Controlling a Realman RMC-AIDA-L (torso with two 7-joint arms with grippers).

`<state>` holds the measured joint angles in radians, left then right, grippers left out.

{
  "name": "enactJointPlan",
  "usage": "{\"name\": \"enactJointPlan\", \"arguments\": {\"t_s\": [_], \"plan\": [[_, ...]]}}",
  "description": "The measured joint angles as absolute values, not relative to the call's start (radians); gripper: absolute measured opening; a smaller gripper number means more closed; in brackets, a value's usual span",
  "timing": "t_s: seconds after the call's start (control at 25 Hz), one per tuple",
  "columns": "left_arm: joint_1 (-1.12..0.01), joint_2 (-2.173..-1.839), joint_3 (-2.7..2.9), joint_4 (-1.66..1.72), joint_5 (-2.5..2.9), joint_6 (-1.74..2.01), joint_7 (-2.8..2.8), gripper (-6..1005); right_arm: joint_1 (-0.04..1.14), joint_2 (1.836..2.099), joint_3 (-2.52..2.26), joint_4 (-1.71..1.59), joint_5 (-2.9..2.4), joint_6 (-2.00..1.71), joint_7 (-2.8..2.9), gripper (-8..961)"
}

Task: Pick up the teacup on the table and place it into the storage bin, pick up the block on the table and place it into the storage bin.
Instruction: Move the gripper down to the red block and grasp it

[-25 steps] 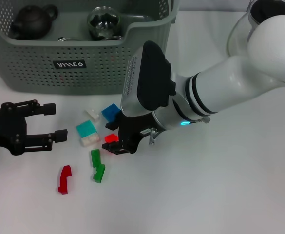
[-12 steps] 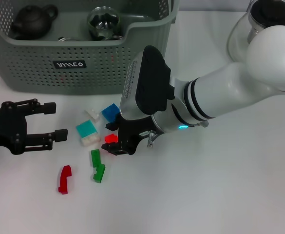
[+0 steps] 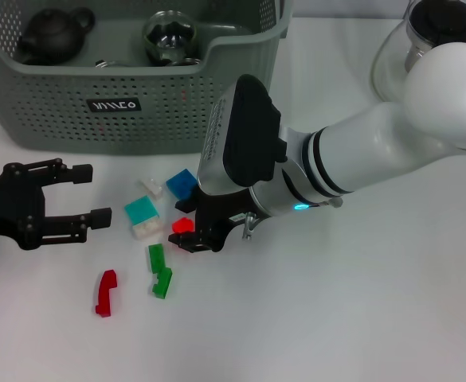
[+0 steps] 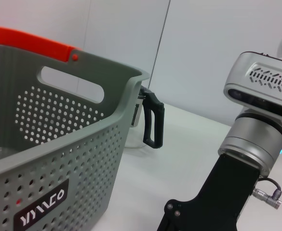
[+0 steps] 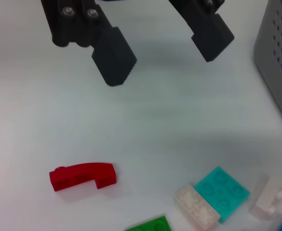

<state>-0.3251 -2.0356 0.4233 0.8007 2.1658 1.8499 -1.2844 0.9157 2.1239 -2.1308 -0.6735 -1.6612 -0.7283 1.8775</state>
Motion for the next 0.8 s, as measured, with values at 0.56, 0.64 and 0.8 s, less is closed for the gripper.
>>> {"name": "enactJointPlan", "arguments": {"t_s": [0.56,0.64,0.8], "plan": [[-0.325,-2.036,0.423,0.802,2.166,1.850,-1.297,812,0.909,2.111,-2.122,-0.673,-1.665,-0.736,1.876,512],[-0.325,-2.036,0.423,0.803,2.166,1.850,-1.300,812,0.908,2.110,-2.121,-0.673,-1.666,-0.738,1.876,512],[-0.325,-2.036,0.423,0.804,2.166,1.850,-1.301,812,0.908,2.107,-2.117,-0.674,-1.666,-0.747,1.876,512]]}}
